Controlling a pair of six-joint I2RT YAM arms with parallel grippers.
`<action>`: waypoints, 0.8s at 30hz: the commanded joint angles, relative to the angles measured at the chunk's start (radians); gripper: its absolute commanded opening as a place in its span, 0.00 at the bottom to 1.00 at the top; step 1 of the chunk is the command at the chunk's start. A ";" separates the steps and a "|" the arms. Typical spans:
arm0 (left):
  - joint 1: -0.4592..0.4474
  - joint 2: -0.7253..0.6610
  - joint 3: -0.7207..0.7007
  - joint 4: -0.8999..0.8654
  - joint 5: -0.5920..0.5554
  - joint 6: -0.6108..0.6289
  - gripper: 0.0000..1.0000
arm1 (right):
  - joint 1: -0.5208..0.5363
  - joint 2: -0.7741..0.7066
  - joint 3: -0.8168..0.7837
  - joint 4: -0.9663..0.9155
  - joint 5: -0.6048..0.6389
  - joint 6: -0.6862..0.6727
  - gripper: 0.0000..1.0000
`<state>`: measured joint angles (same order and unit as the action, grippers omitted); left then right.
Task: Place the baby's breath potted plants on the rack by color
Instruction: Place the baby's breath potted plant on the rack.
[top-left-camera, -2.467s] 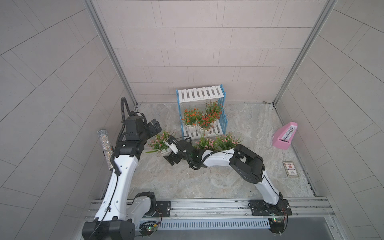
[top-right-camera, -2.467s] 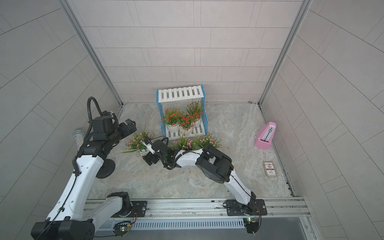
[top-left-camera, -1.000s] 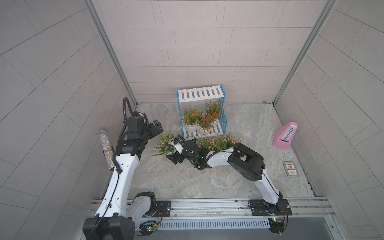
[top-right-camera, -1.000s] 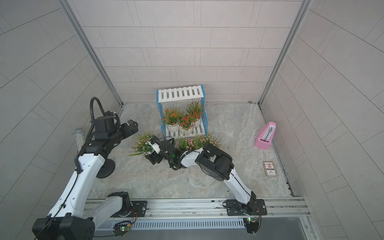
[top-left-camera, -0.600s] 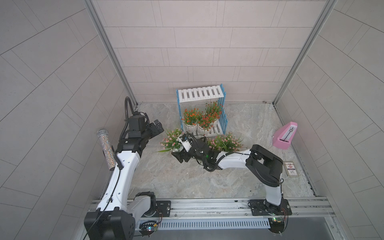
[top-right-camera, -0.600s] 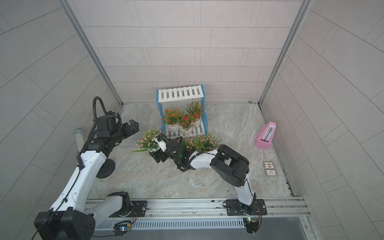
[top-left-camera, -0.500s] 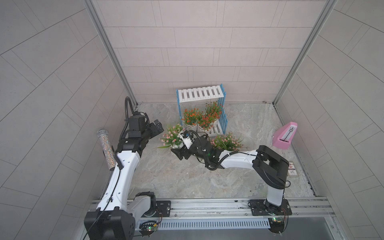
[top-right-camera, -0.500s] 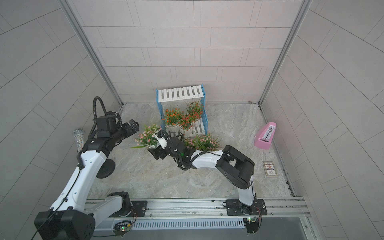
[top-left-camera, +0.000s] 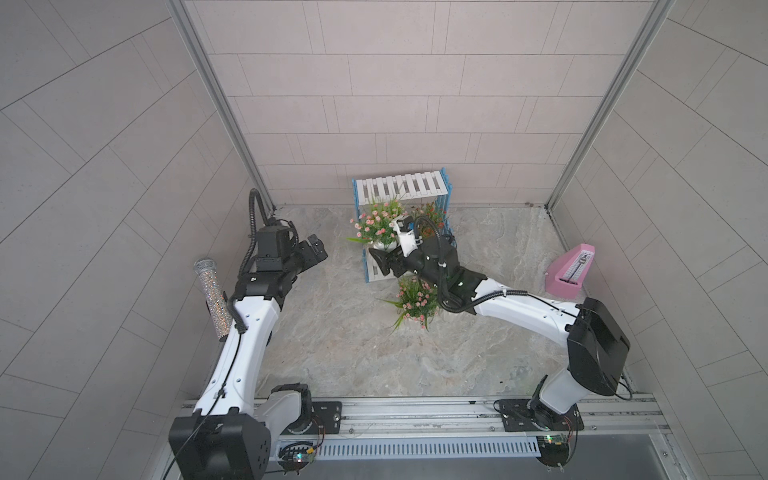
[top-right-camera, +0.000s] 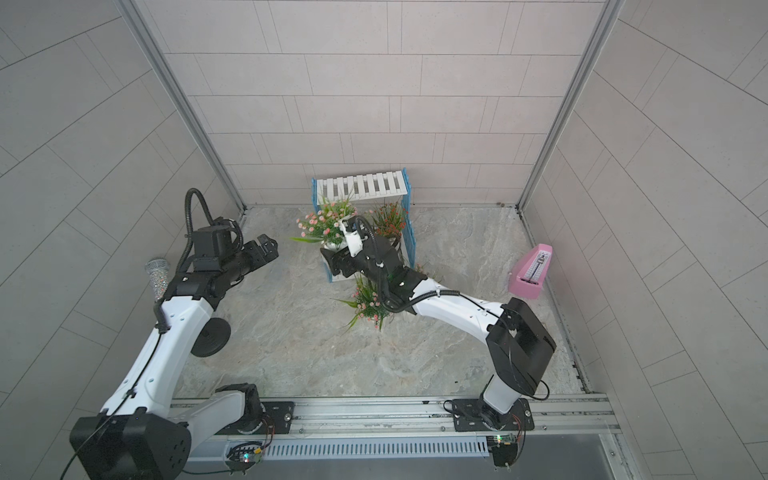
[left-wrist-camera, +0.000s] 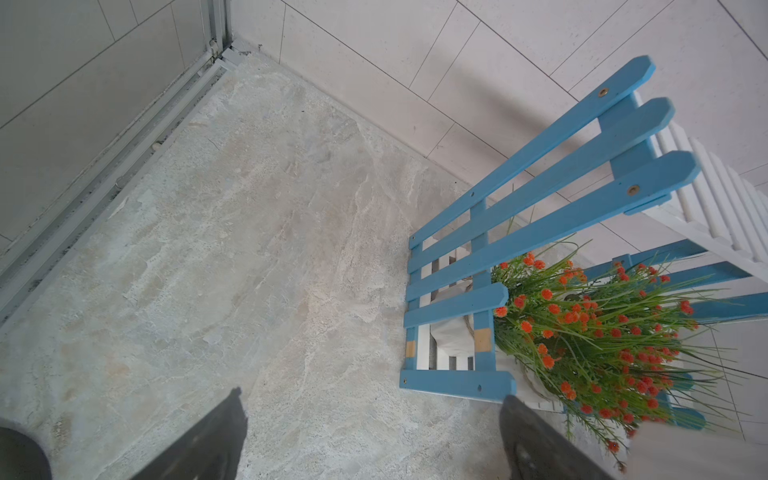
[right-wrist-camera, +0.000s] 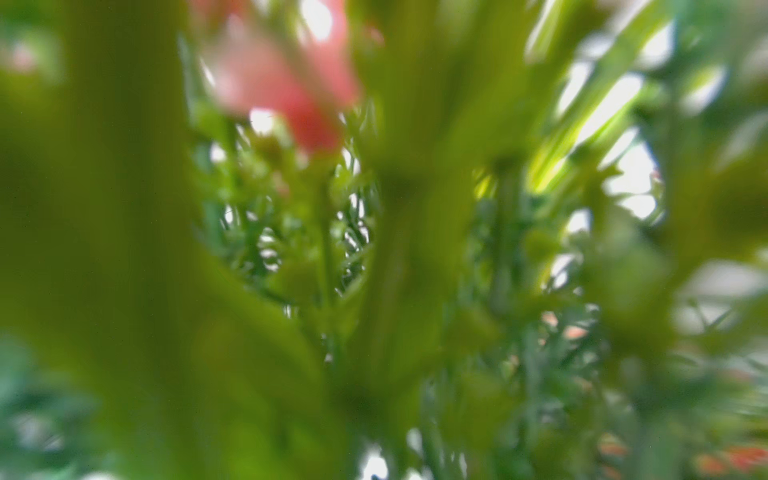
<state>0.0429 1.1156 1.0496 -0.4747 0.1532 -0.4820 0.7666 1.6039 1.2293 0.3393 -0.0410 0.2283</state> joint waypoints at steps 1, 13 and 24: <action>-0.013 0.009 0.042 0.026 0.003 -0.005 0.99 | -0.071 -0.064 0.123 -0.079 0.032 -0.012 0.76; -0.127 0.028 0.052 0.010 -0.052 0.032 0.99 | -0.281 0.140 0.550 -0.338 -0.074 -0.054 0.75; -0.262 0.023 0.045 -0.010 -0.117 0.060 0.99 | -0.372 0.340 0.791 -0.390 -0.122 -0.142 0.76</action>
<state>-0.1967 1.1427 1.0733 -0.4767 0.0738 -0.4423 0.4042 1.9591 1.9438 -0.0803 -0.1455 0.1410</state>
